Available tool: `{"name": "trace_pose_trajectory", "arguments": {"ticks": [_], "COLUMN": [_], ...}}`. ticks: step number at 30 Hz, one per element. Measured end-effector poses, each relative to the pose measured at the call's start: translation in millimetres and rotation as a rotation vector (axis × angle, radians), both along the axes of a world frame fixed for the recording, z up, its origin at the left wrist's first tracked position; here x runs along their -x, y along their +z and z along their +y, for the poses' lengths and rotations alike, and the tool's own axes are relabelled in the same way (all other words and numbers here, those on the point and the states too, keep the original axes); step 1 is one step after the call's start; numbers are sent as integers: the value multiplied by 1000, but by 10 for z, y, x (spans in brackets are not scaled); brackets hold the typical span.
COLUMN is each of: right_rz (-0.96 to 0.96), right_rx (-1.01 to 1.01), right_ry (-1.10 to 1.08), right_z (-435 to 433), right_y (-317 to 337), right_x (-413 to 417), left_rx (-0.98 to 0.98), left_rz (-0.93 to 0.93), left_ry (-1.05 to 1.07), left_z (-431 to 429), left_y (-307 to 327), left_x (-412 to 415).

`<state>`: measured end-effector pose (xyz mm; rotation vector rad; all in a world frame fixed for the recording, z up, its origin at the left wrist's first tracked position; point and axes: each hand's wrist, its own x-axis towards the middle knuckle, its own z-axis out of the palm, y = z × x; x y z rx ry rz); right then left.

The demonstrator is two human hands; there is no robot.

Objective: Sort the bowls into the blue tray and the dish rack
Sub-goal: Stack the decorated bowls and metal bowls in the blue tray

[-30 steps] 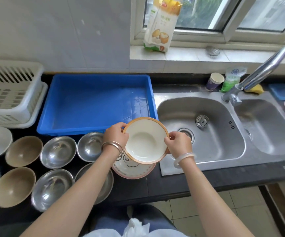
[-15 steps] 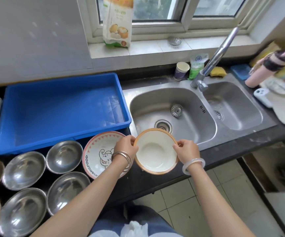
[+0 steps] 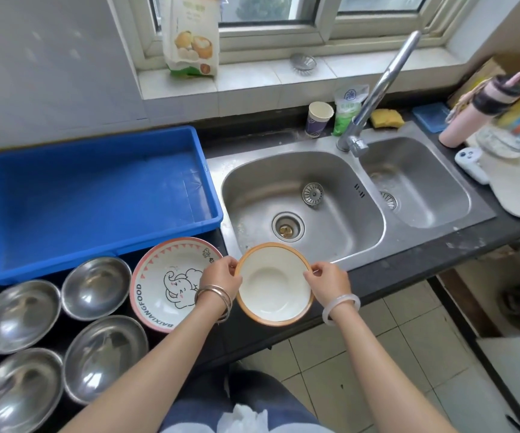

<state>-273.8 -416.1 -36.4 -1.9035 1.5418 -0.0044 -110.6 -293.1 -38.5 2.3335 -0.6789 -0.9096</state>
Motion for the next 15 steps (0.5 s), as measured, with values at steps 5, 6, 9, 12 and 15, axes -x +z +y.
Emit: {"name": "trace_pose_trajectory", "arguments": {"ticks": [5,6,9,12,15], "right_rz": [-63,-69,-94,-146,-197], "right_rx": [-33,-42,-59,15,117], "right_ry": [-6,2,12,33,133], "right_z": [-1,3,15,5,2], "right_y": [-51,-56,-40,24,145], "right_x": [48,56,65,26,-169], "left_rx": [26,33,67,104,89], "left_rz": [39,48,107,123,23], "left_ry": [37,43,82,159,241], "left_z": [29,40,75,168,342], "left_y": [-29,-30,-14,28,93], "left_x": [1,1,-9,-81,-229]}}
